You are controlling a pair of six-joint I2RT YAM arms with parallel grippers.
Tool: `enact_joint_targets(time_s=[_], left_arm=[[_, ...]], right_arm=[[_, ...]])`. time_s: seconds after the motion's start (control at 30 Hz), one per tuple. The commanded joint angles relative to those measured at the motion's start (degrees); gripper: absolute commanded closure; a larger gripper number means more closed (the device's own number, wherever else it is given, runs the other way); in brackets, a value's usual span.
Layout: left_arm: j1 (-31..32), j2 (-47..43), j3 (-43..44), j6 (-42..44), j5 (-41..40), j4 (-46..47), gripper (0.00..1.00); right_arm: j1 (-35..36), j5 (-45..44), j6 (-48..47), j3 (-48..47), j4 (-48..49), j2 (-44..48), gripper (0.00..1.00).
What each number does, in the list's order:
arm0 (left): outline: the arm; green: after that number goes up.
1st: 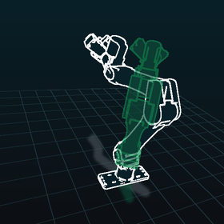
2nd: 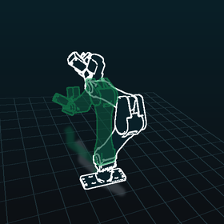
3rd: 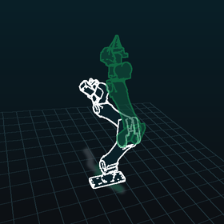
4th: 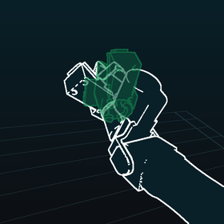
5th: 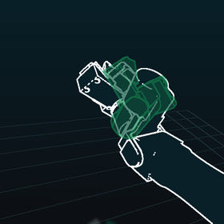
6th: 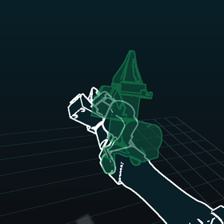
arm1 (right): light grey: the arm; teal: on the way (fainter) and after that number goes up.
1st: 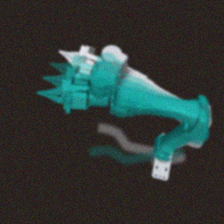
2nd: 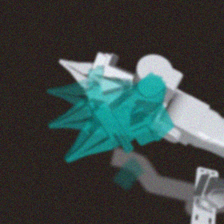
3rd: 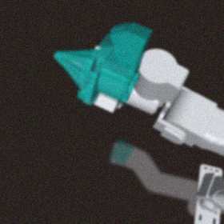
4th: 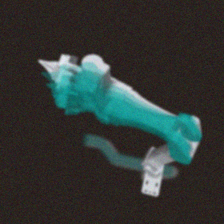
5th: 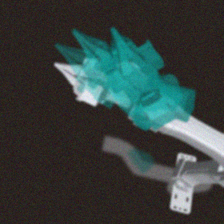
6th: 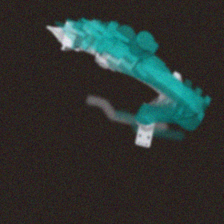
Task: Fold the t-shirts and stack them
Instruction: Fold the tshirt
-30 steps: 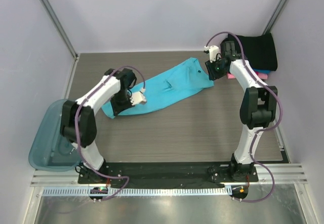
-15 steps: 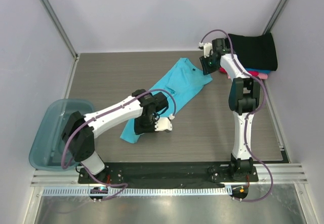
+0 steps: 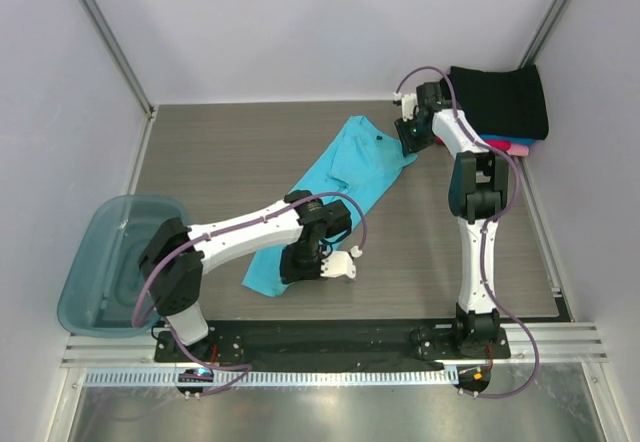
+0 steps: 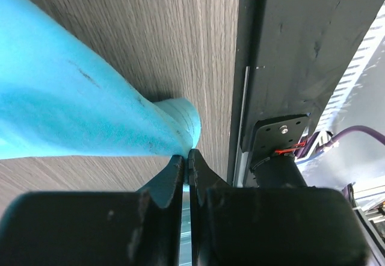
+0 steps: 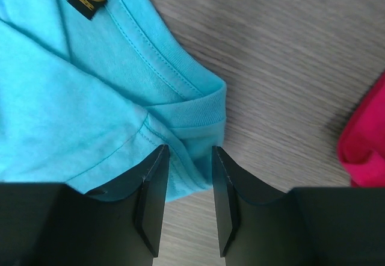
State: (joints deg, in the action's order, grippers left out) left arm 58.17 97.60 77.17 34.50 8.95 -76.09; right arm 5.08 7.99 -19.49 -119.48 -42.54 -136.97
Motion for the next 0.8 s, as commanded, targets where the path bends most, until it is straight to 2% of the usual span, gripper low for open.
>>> enact_joint_targets(time_s=[0.0, 0.07, 0.2, 0.23, 0.37, 0.5, 0.77], left_arm=[[0.28, 0.39, 2.81, -1.01, 3.26, -18.92, 0.96], [0.36, 0.92, 3.34, -1.45, 3.79, -18.91, 0.96], [0.98, 1.19, 4.31, -2.42, 4.32, -18.39, 0.96], [1.24, 1.27, 4.66, -2.51, 4.67, -18.39, 0.96], [2.91, 3.29, 7.11, -3.04, 7.3, -17.51, 0.93], [5.46, 10.39, 12.56, -3.47, 11.08, -16.46, 0.93], [7.22, 27.45, 31.62, -4.53, 18.72, -15.05, 0.95]], right_arm=[[0.1, -0.61, 0.15, -3.38, -1.4, -2.06, 0.59], [0.1, -0.43, -0.03, -6.53, -2.8, -4.0, 0.63], [0.19, 0.71, -0.2, -12.0, -3.95, -9.09, 0.95], [0.19, 0.97, -0.38, -13.66, -3.86, -9.63, 0.98], [1.24, 1.42, -1.08, -20.07, -2.9, -14.11, 0.99], [2.47, 0.63, -1.17, -24.92, 1.65, -17.98, 0.99], [3.88, 2.02, 0.32, -25.98, 15.99, -20.62, 0.99]])
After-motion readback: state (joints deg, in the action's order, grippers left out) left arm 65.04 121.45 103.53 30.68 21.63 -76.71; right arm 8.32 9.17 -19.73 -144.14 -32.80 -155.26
